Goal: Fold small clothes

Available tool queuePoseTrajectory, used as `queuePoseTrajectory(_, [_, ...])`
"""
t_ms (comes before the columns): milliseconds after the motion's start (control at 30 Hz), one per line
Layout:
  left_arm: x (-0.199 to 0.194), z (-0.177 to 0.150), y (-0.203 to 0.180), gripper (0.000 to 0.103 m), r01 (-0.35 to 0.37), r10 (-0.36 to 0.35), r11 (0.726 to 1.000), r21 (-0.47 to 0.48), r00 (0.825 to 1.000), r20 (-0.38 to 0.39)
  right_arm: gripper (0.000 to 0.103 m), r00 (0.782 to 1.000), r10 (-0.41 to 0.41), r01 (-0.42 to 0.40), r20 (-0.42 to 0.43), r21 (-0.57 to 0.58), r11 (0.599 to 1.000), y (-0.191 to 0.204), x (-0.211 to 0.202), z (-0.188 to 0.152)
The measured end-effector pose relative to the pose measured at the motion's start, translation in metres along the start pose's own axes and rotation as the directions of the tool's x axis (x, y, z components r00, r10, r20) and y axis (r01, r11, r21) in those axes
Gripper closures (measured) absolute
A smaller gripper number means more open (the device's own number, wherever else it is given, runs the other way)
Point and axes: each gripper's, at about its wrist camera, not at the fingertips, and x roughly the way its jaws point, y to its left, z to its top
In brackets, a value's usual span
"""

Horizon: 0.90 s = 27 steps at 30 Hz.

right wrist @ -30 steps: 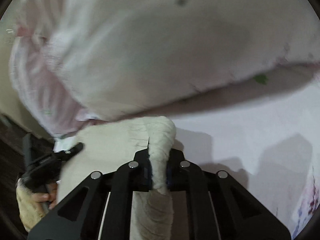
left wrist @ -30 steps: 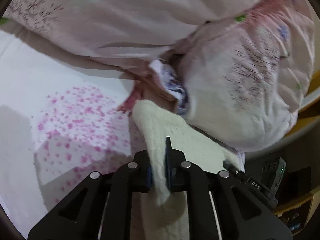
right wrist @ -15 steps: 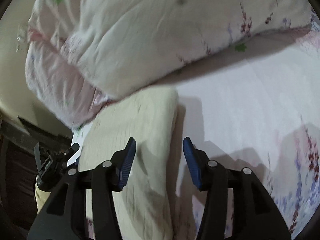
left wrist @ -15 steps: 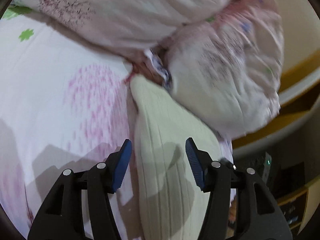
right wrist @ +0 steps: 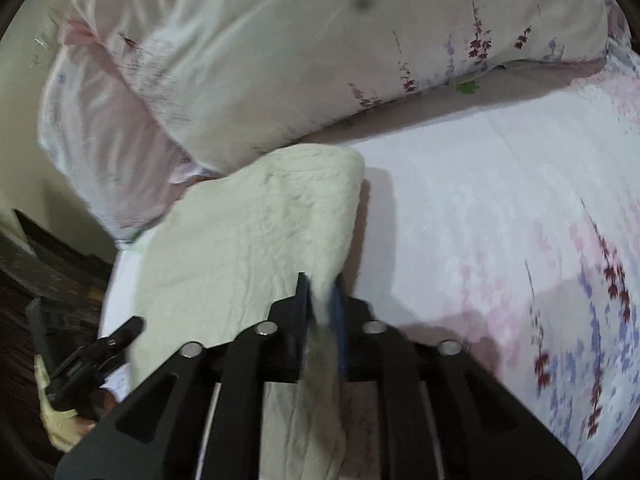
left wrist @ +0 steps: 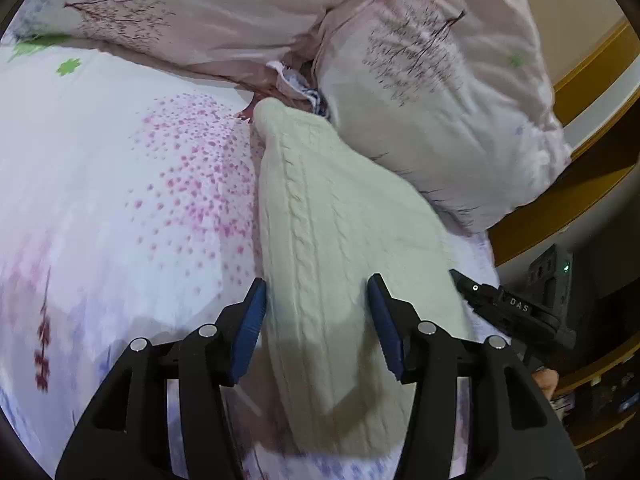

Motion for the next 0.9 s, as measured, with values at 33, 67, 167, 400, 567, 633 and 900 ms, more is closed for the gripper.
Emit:
queuePoseTrajectory(33, [-0.004, -0.003, 0.000, 0.043, 0.015, -0.015, 1.000, -0.002, 1.000, -0.003, 0.064, 1.000, 0.028, -0.027, -0.002, 0.010, 1.000, -0.002, -0.008, -0.002])
queuePoseTrajectory(67, [-0.009, -0.009, 0.001, 0.040, 0.033, -0.033, 0.999, -0.006, 0.999, -0.006, 0.049, 0.997, 0.075, -0.075, -0.004, 0.016, 0.997, -0.003, -0.017, -0.007])
queuePoseTrajectory(167, [-0.017, -0.025, 0.001, 0.039, 0.064, -0.065, 0.998, -0.007, 0.998, -0.023, 0.047, 0.992, 0.123, -0.123, -0.010, 0.001, 0.992, -0.006, -0.032, -0.022])
queuePoseTrajectory(400, [-0.009, -0.052, -0.006, 0.039, 0.045, -0.043, 0.999, 0.016, 0.996, -0.075, 0.067, 0.987, 0.150, -0.150, -0.065, -0.009, 0.989, -0.005, -0.031, -0.053])
queuePoseTrajectory(567, [-0.003, -0.054, -0.009, 0.047, -0.014, 0.017, 0.999, 0.052, 0.998, -0.064, 0.094, 0.995, 0.092, -0.094, -0.041, -0.052, 0.994, -0.007, -0.032, -0.062])
queuePoseTrajectory(633, [-0.002, -0.054, -0.010, 0.050, -0.037, 0.041, 0.997, 0.066, 0.997, -0.059, 0.094, 0.999, 0.026, -0.028, -0.026, -0.074, 0.997, -0.005, -0.031, -0.062])
queuePoseTrajectory(900, [-0.005, -0.063, -0.028, 0.050, -0.142, 0.144, 0.975, 0.172, 0.990, 0.001, 0.070, 0.975, -0.215, 0.222, 0.055, -0.198, 0.955, 0.014, -0.028, -0.076])
